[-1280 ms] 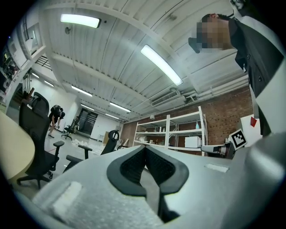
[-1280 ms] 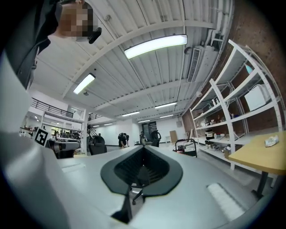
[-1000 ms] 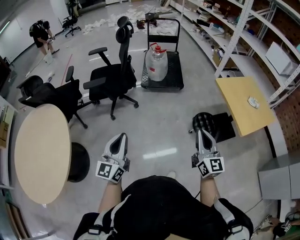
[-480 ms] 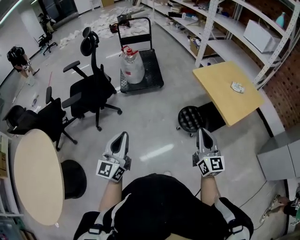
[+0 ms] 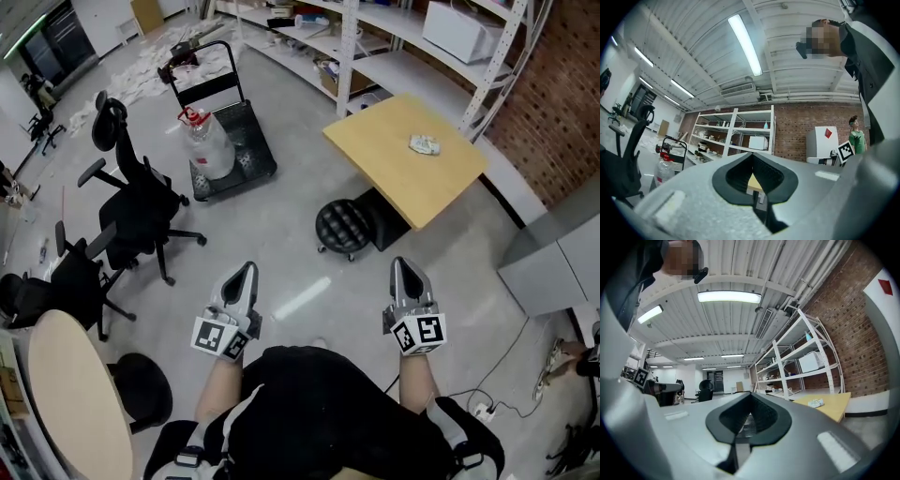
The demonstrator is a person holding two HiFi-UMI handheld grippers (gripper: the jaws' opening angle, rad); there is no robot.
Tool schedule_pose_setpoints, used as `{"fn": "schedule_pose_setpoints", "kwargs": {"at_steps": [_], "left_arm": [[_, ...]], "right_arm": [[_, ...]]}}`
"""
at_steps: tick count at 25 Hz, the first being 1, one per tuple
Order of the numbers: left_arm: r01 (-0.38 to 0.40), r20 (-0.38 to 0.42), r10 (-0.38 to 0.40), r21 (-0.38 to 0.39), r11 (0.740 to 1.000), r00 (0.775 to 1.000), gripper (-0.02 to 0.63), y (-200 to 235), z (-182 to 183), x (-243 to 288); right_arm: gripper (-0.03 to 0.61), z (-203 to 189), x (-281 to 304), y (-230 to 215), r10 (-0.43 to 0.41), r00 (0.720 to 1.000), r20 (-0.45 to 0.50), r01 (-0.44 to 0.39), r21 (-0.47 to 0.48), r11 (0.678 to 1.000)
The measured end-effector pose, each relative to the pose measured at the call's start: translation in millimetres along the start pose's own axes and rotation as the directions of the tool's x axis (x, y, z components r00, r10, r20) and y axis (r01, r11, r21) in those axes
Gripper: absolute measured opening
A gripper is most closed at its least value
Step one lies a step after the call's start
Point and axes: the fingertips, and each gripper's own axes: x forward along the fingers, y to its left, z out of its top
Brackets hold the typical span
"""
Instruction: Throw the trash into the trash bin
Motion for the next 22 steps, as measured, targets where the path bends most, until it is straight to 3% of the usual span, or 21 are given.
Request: {"fn": "schedule_pose_setpoints", "kwargs": {"at_steps": [4,7,12,22], "left_arm": [[0.092,-0.052,-0.094,-0.032,0.995,0.994,0.000,-28,-18,22],[0.170,-0.034,-0.172,-0.047,0.984,0.985,0.000,-43,-21,36],[0.227,-0.070,-0.231,-0.059,0.972,0.970,0.000,-51,-33,70],[0.404,-0.036,-0.406,-0.055,0.913,0.913,0.000,-70,-42,172]], "right_arm": [[0.005,0,-30,-20,-0.085,0.996,-0.011,0.085,-0.006,0.996],[0.005,-5,-52,-35,-0.159,0.987,-0.023,0.159,0.000,0.987],[0.005,-6,-69,-57,-0.248,0.968,-0.019,0.248,-0.009,0.969],[0.005,16,-54,-120,-0.389,0.921,0.031,0.390,-0.030,0.920]]}}
